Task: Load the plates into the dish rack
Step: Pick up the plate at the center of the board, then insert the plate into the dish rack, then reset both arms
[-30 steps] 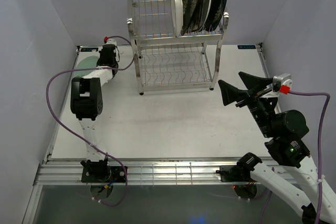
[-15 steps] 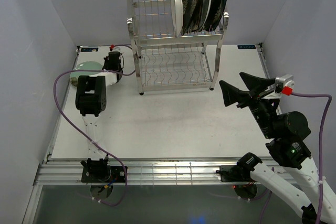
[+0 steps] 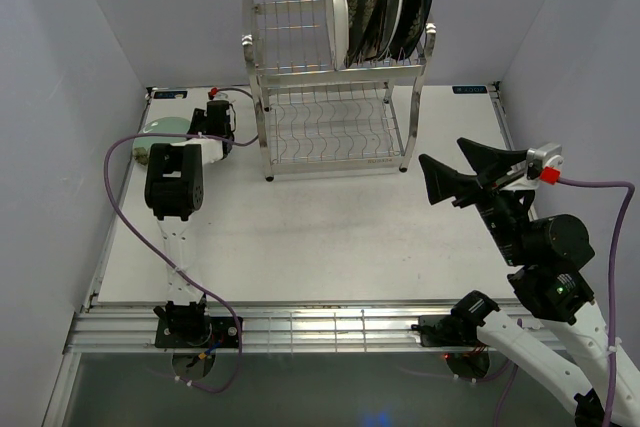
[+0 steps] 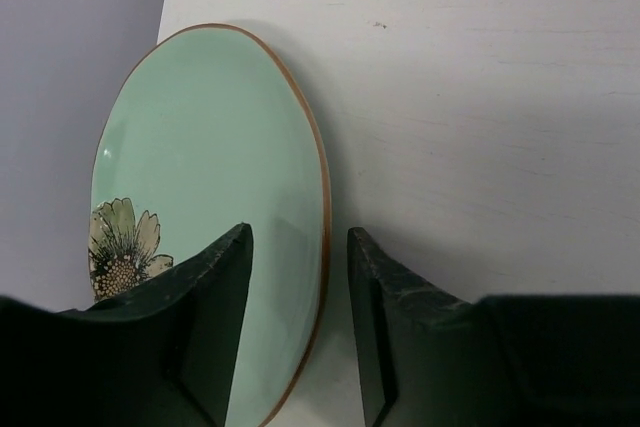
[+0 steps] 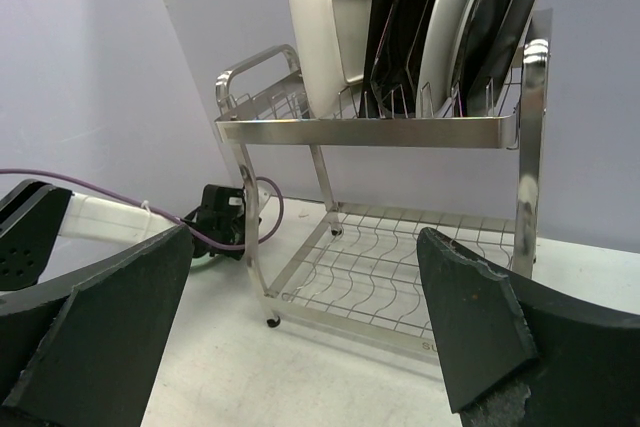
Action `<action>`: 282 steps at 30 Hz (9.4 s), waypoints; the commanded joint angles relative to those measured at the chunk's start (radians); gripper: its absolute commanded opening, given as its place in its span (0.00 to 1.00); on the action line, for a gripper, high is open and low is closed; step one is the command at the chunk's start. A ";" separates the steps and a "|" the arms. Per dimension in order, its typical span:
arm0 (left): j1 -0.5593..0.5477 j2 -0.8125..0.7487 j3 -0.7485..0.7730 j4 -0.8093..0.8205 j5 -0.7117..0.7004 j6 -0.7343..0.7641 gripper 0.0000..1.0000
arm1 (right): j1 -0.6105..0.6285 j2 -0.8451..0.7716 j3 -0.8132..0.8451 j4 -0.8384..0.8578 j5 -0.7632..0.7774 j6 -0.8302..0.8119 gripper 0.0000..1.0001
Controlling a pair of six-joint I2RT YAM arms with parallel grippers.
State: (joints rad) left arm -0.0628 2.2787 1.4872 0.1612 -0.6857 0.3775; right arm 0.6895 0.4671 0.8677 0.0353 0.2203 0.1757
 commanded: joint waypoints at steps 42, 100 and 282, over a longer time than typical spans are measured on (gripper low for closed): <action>0.009 -0.274 0.287 -0.379 0.216 -0.415 0.00 | 0.001 -0.010 0.005 0.058 -0.032 0.011 0.98; 0.000 -1.059 0.242 0.112 1.124 -1.319 0.00 | 0.001 0.022 0.007 0.075 -0.082 0.027 0.98; -0.560 -1.984 -1.475 0.277 0.491 -1.178 0.98 | 0.001 -0.300 -0.723 0.117 -0.072 0.329 0.90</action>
State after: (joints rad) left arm -0.6186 0.2653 0.0418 0.4252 -0.2089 -0.8051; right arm 0.6891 0.1864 0.1513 0.1150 0.1303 0.4980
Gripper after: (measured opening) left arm 0.979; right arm 0.900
